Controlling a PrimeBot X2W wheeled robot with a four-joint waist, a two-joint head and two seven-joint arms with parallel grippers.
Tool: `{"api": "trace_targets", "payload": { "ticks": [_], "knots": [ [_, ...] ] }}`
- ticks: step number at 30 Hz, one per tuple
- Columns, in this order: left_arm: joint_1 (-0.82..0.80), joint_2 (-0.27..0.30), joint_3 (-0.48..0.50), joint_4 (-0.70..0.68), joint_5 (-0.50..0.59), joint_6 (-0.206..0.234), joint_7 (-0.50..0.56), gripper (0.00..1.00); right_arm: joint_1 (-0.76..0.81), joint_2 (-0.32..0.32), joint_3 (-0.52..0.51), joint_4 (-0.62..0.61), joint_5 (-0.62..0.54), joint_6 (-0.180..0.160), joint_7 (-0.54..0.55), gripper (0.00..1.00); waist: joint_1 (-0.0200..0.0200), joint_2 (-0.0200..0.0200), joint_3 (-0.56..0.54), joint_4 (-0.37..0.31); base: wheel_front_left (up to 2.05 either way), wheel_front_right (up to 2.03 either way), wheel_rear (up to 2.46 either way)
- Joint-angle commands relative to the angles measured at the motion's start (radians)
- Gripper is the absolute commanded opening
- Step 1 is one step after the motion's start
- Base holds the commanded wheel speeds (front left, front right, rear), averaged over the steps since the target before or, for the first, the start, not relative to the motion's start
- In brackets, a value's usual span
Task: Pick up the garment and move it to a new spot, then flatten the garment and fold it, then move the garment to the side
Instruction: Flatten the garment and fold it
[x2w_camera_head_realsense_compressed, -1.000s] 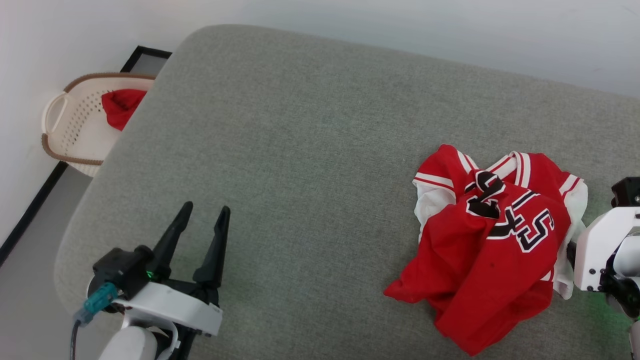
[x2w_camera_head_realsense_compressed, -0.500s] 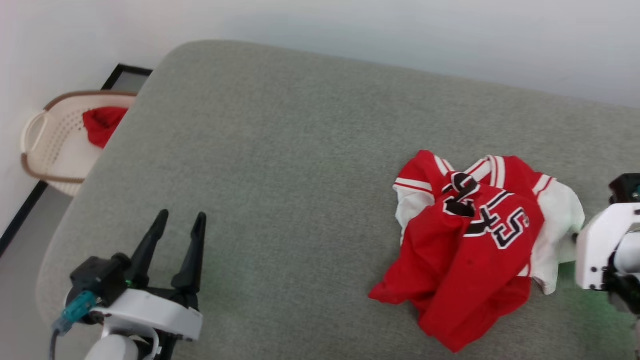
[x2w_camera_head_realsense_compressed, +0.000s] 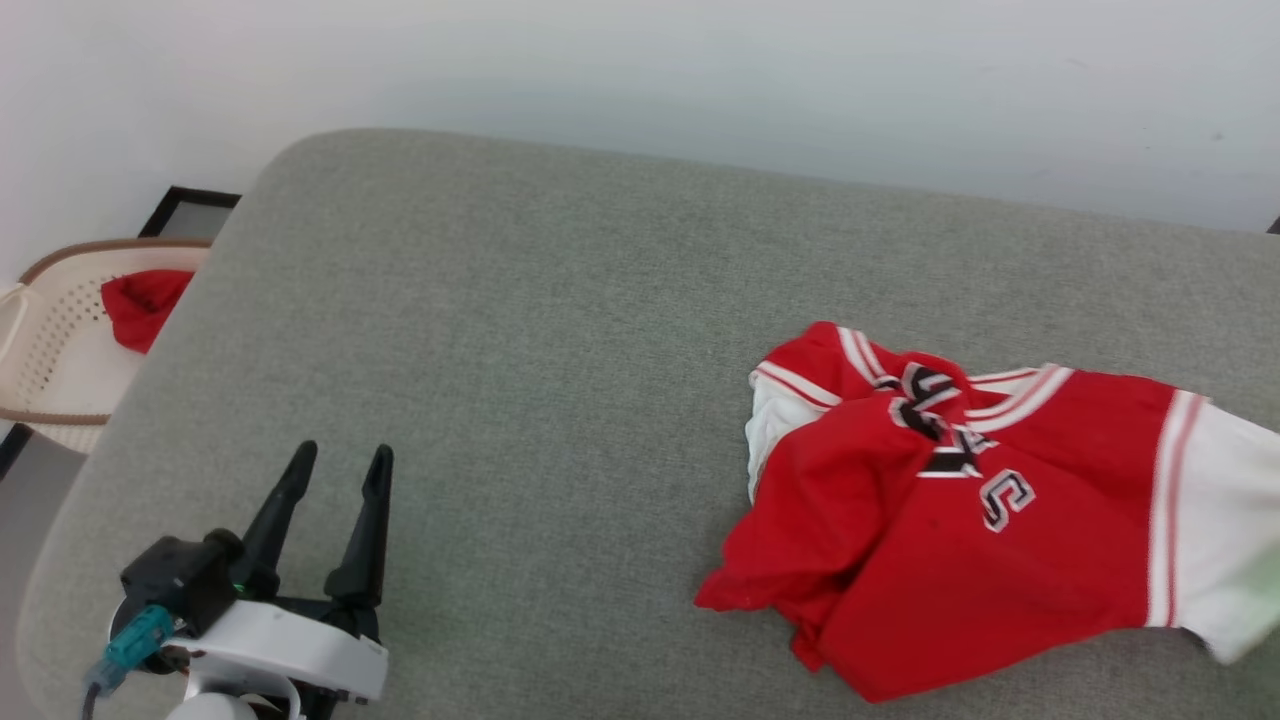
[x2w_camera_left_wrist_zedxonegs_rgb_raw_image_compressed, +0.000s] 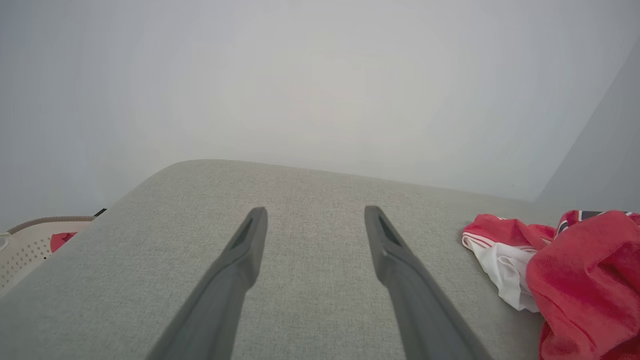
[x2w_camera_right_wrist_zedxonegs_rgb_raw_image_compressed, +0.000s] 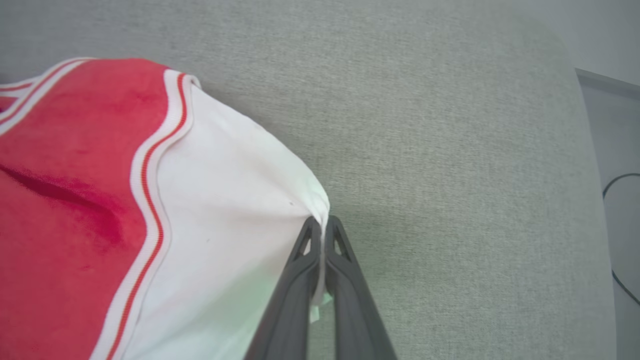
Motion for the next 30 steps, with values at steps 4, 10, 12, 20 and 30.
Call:
{"api": "trace_targets", "payload": {
  "ticks": [4,10,12,20,30],
  "knots": [
    [0.004,0.008,-0.003,-0.003,0.003,-0.003,-0.004,1.0,0.036,-0.005,-0.053,0.017,-0.018,0.0,-0.018,0.0,0.0,0.0,-0.001,-0.009,0.0,0.0,0.0],
    [-0.006,0.016,-0.016,0.007,-0.003,-0.003,-0.004,1.0,0.032,0.025,-0.085,0.076,-0.036,0.0,-0.062,0.25,0.0,0.0,0.0,-0.016,0.0,0.0,0.0],
    [-0.008,0.019,-0.019,0.012,-0.005,-0.003,-0.004,1.0,0.022,0.029,-0.077,0.1,-0.043,0.0,-0.072,0.54,0.0,0.0,-0.003,-0.021,0.0,0.0,0.0],
    [-0.003,0.052,-0.04,0.029,-0.015,-0.003,-0.004,1.0,-0.013,0.037,-0.042,0.124,-0.039,0.0,-0.112,1.0,0.0,0.0,-0.041,-0.058,0.0,0.0,0.0],
    [-0.04,0.13,-0.077,0.012,-0.068,-0.003,0.047,1.0,0.052,0.056,0.042,-0.048,-0.014,0.0,-0.272,1.0,0.0,0.0,-0.082,-0.151,0.0,0.0,0.0]
  ]
}}
